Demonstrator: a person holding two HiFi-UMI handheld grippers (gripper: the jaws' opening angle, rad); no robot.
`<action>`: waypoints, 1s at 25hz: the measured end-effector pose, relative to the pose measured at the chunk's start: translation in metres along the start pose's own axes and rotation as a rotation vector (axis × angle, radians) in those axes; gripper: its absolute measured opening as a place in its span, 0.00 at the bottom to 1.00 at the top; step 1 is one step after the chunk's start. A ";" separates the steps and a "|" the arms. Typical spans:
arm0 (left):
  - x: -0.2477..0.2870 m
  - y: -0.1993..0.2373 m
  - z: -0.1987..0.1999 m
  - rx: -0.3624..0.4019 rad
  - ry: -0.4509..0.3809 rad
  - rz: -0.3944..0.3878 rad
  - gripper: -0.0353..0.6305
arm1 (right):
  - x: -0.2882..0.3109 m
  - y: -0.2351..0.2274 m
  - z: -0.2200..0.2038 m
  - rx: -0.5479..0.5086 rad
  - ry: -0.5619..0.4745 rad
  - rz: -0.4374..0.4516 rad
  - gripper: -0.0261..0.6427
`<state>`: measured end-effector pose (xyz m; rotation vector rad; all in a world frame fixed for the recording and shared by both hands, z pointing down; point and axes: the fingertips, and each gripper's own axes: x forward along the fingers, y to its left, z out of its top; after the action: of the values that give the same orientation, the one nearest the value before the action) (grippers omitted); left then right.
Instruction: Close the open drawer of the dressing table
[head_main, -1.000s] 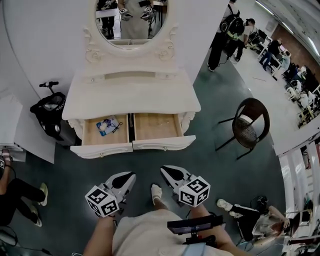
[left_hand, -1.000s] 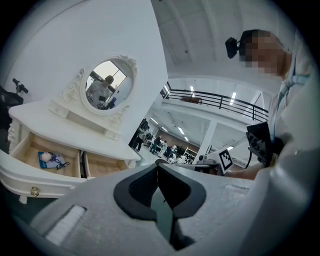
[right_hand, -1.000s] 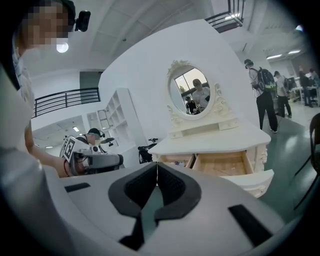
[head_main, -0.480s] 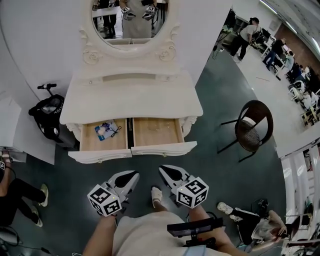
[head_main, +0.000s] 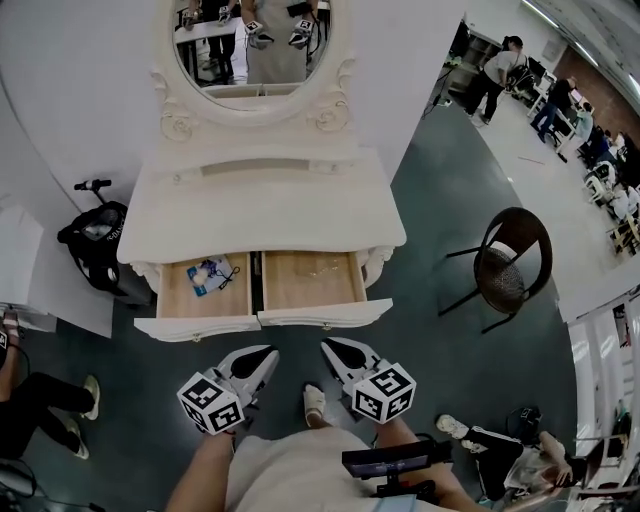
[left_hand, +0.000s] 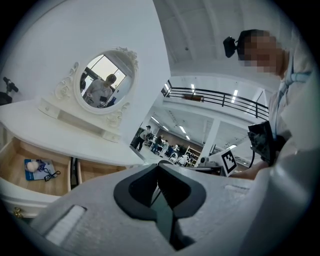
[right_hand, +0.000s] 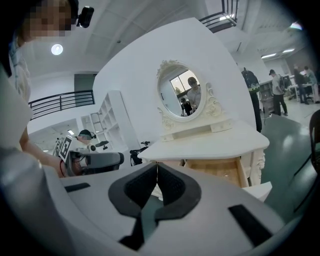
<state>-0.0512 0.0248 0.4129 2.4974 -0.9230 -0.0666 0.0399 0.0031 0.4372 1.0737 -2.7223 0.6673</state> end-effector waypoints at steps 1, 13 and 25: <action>0.004 0.002 0.002 0.001 -0.001 0.000 0.07 | 0.000 -0.006 0.001 -0.001 0.004 0.002 0.06; 0.024 0.029 0.007 -0.019 -0.019 0.015 0.07 | 0.013 -0.047 -0.006 0.000 0.055 -0.025 0.06; 0.009 0.039 -0.004 -0.023 0.031 -0.028 0.07 | 0.014 -0.034 -0.035 0.034 0.070 -0.105 0.06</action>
<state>-0.0667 -0.0050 0.4345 2.4838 -0.8696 -0.0479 0.0512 -0.0121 0.4840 1.1685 -2.5843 0.7229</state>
